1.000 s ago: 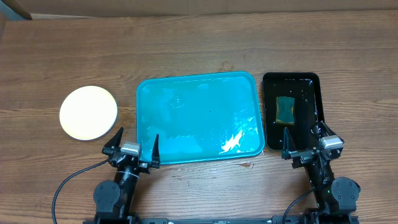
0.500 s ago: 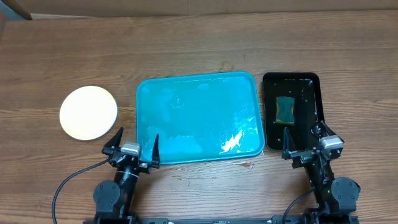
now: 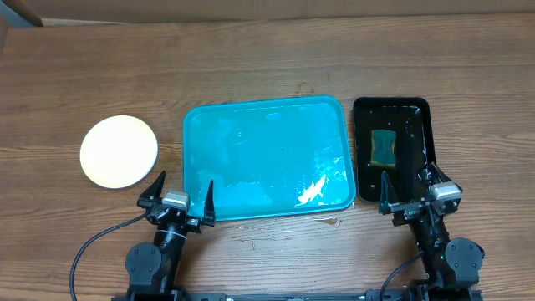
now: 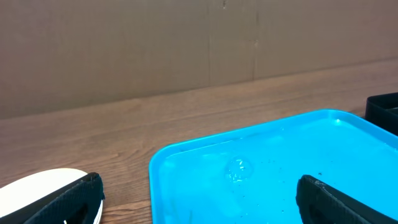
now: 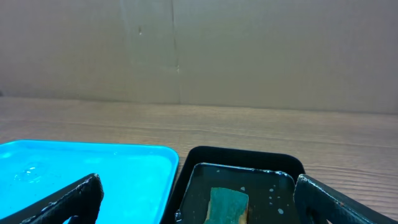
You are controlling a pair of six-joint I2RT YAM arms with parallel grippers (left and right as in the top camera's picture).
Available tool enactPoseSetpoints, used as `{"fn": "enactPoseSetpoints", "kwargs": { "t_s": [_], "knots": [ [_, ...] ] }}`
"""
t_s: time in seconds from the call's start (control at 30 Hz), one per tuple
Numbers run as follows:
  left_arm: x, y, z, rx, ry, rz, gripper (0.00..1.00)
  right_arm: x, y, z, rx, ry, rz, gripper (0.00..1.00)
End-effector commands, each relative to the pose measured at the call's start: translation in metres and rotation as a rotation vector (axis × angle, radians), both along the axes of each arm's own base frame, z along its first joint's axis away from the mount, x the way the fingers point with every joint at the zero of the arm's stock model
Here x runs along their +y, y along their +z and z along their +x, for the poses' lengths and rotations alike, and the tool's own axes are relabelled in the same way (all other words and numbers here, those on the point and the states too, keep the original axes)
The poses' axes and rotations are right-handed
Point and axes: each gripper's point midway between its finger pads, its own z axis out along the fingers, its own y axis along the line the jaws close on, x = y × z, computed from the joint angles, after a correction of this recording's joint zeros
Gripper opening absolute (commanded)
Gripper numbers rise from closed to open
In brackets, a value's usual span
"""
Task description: Clean dirty plates on tray and stack at the side
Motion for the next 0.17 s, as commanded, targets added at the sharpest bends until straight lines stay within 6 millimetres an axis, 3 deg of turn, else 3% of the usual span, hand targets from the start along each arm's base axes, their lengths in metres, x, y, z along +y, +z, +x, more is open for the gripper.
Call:
{"fn": "enactPoseSetpoints", "kwargs": {
  "t_s": [0.0, 0.13],
  "knots": [
    [0.0001, 0.0, -0.0004, -0.004, -0.002, -0.004, 1.0, 0.0016, -0.0021, -0.0001, -0.003, 0.008, -0.004, 1.0],
    [0.0001, 0.0, -0.0004, -0.004, -0.002, -0.004, 1.0, 0.0016, -0.0021, -0.0001, -0.003, 0.008, -0.004, 1.0]
  ]
}}
